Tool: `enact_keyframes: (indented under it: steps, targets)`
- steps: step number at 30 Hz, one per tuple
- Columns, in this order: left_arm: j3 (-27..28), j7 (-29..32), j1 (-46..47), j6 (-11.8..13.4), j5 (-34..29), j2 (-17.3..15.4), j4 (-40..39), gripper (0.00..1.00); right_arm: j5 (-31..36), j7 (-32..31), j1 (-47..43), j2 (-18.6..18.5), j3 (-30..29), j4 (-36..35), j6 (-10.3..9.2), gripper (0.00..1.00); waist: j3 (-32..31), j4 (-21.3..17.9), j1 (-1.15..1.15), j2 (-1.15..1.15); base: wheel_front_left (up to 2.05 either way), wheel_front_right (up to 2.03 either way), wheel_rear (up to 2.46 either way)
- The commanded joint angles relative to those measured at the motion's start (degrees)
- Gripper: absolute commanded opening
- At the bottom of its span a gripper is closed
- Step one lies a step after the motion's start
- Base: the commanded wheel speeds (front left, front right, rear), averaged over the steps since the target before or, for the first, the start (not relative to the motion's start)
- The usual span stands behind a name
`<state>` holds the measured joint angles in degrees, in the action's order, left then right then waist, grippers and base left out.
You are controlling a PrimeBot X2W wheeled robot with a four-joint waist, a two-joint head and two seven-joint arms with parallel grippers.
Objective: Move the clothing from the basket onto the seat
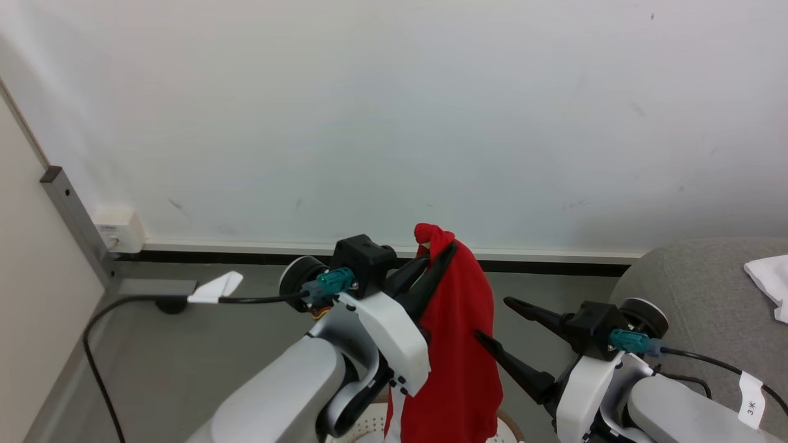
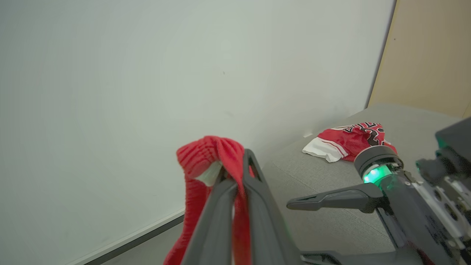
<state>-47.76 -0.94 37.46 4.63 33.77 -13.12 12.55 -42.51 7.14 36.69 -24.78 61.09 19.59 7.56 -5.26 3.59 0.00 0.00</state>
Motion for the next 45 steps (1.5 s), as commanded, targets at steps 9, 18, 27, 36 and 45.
enact_keyframes:
  steps: [9, 18, 27, 36, 45]
  targets:
    - [-1.88, 0.42, 0.83, -1.68, 1.22, 2.19, -1.57, 0.00, -8.00, 3.46, 8.45, 3.25, 10.75, 9.47, -0.15, 1.00, -0.19, 1.06, 0.00, 0.00, 0.00, 0.00, 0.00]
    - [-1.68, 0.30, 0.37, -1.73, 2.07, 2.06, -1.31, 0.00, -14.00, 6.46, 6.14, 7.84, 12.10, 11.68, -0.15, 0.00, -0.09, 1.44, 0.00, 0.00, 0.00, 0.00, 0.00]
    - [-0.51, -1.13, -0.49, -0.56, 2.47, 0.93, 0.05, 0.34, -16.61, 7.70, 7.27, 5.48, 12.12, 10.70, -0.15, 0.00, 0.07, 0.16, 0.00, 0.00, 0.00, 0.00, 0.00]
    - [-1.81, 0.39, -0.77, -0.97, 2.79, 0.76, 1.55, 1.00, -18.18, 8.08, 8.94, 3.56, 11.50, 11.24, -0.15, 0.00, 0.08, -0.66, 0.00, 0.00, 0.00, 0.00, 0.00]
    - [-2.00, 0.58, -0.41, -0.71, 2.81, 0.41, 1.85, 1.00, -17.15, 8.09, 8.18, 2.29, 7.97, 11.04, -0.15, 0.00, -0.10, -0.88, 0.00, 0.00, 0.00, 0.00, 0.00]
